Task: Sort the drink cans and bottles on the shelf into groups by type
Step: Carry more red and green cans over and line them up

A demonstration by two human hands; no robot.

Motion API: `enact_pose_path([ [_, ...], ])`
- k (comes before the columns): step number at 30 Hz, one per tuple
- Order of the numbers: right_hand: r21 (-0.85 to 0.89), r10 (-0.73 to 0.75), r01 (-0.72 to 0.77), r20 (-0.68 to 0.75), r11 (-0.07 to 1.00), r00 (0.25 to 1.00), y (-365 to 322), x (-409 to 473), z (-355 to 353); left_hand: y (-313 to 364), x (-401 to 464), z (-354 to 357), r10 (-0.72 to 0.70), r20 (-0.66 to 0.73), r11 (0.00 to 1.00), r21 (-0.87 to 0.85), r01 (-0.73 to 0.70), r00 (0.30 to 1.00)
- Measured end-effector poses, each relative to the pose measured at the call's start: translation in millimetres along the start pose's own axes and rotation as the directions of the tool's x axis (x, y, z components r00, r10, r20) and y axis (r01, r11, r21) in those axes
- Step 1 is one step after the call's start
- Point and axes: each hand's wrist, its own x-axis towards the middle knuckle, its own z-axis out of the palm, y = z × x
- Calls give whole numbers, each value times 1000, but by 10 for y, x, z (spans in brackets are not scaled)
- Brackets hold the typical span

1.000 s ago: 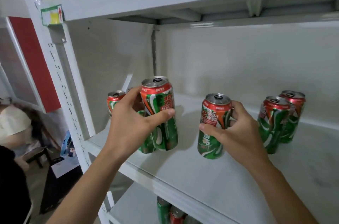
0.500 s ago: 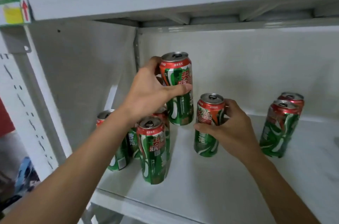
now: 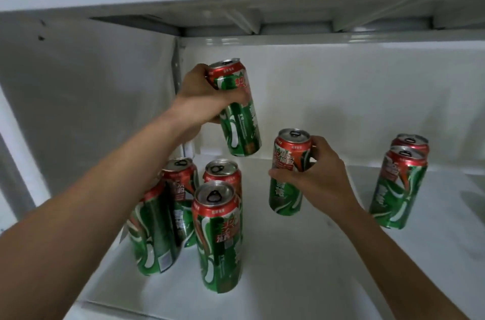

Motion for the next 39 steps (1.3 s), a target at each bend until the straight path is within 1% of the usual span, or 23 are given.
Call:
enact_pose_path([
  [3,-9,21,-21,42,1000,999,12,96,141,-103,158,-125,-64,114,977,211,39,991],
  [6,-32,51,-49,73,998,996,47,140,243,-245,300,-213,-162,234,903,428,48,959],
  [9,-55,84,-79,94,995,992,101,114,313,-392,383,-244,-245,313,841,539,41,918],
  [12,-93,96,-87,100,992,990,117,61,368,-514,425,-205,-324,355,824,562,77,877],
  [16,-107,104,-96,70,990,992,91,22,369,-594,458,-111,-402,410,746,665,34,819],
  [23,-69,136,-129,117,989,984,144,-129,351,-753,467,-68,-506,447,657,754,-6,738],
  [29,-4,149,-151,178,989,973,124,-161,337,-758,475,-77,-524,458,645,764,-16,718],
  [35,114,188,-228,283,967,940,178,-255,207,-890,526,-162,-497,454,646,763,-35,740],
  [37,150,191,-236,266,960,945,195,-273,177,-921,534,-184,-488,447,654,756,-25,749],
  [39,197,163,-199,187,960,969,170,-303,106,-916,543,-201,-498,452,655,756,-21,740],
])
